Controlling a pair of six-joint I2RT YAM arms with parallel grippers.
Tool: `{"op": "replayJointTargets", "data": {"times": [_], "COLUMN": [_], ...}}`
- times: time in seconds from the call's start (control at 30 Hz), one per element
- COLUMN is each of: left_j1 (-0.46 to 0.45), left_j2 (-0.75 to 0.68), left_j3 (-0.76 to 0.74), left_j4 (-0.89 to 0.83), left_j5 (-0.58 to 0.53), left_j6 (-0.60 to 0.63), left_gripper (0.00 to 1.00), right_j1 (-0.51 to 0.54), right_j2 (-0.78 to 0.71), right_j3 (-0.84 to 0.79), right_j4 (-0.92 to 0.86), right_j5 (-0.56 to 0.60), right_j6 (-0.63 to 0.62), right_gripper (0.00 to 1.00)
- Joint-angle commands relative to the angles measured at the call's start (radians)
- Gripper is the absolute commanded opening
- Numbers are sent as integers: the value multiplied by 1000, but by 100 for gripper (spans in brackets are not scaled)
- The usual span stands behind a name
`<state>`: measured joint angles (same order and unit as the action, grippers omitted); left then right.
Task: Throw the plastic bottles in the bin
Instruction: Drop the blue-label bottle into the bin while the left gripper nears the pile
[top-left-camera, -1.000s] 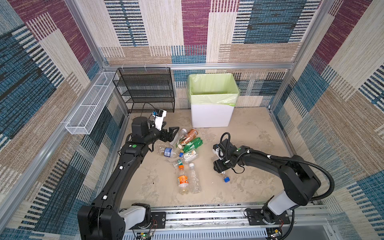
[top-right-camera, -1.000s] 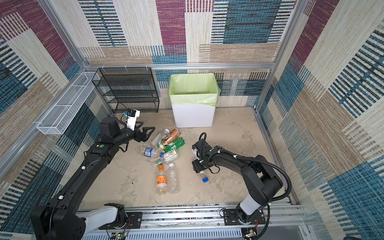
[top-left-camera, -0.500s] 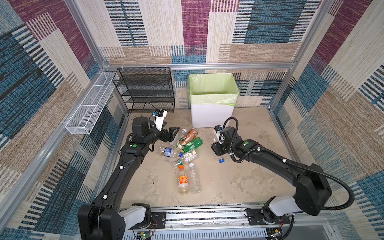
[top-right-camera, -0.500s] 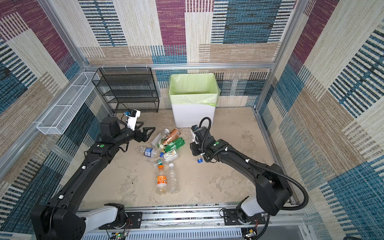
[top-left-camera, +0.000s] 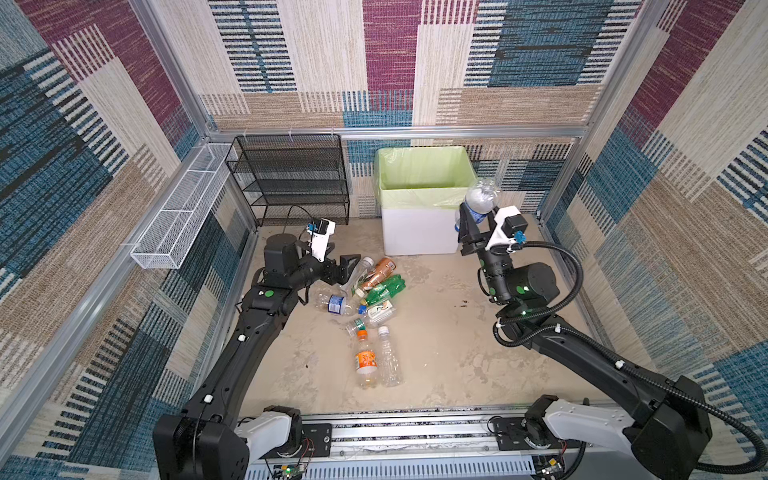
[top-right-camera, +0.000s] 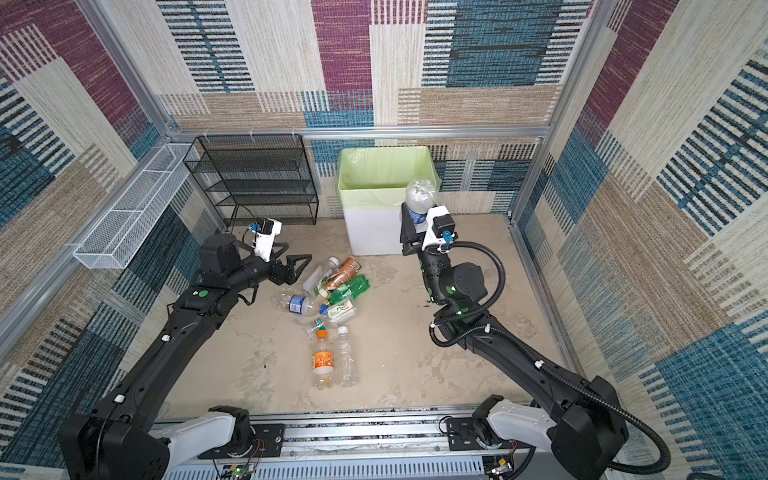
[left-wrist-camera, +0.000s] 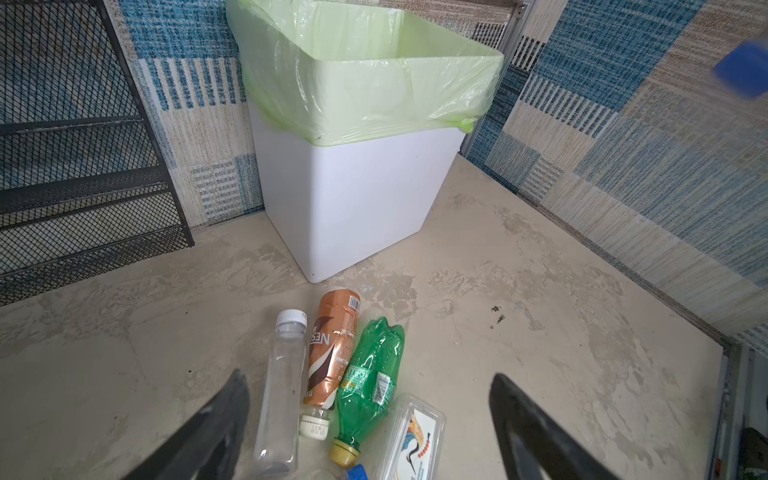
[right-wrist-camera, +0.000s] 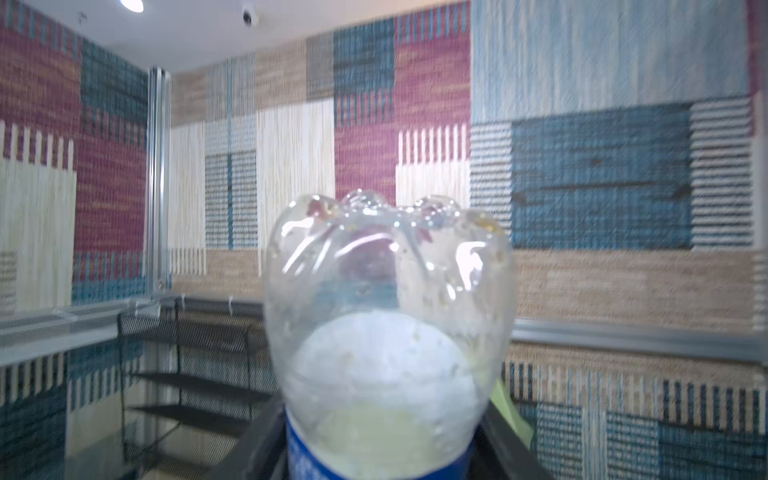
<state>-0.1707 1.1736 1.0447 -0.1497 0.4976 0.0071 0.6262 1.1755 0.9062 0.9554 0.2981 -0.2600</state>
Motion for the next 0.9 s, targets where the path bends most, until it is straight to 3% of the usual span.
{"op": "replayJointTargets", "data": {"times": [0.0, 0.1, 0.2, 0.27, 0.37, 0.47, 0.53, 0.57, 0.63, 0.7, 0.8, 0.87], "left_j1": [-4, -9, -26, -71, -167, -221, -240, -246, -251, -260, -277, -288], "left_j2": [-7, -8, -5, -1, 1, -9, -24, -33, -37, -30, -13, 9], "left_j3": [-3, -7, -5, 22, 59, 69, 48, 33, 16, 10, 9, 15], "left_j4": [28, 36, 27, -32, -134, -196, -203, -202, -218, -241, -270, -296], "left_j5": [-15, -9, -18, -66, -186, -239, -254, -260, -263, -268, -271, -272], "left_j6": [8, 7, 25, 73, 156, 176, 164, 154, 145, 146, 155, 180], "left_gripper": [91, 91, 88, 86, 87, 88, 89, 90, 91, 91, 92, 93], "right_j1": [-8, -55, -170, -226, -255, -257, -257, -260, -271, -280, -281, -281], "right_j2": [45, 124, 252, 398, 653, 899, 1010, 1030, 989, 872, 638, 536], "right_j3": [65, 198, 455, 719, 1167, 1666, 1920, 1984, 1935, 1731, 1315, 1173], "right_j4": [412, 352, 6, -313, -831, -1235, -1377, -1411, -1408, -1326, -1066, -984], "right_j5": [4, -27, -140, -215, -306, -326, -292, -271, -248, -232, -238, -234], "right_j6": [-142, -82, 147, 250, 264, 234, 205, 193, 188, 191, 179, 172], "right_gripper": [58, 61, 64, 66, 75, 92, 99, 99, 99, 99, 99, 99]}}
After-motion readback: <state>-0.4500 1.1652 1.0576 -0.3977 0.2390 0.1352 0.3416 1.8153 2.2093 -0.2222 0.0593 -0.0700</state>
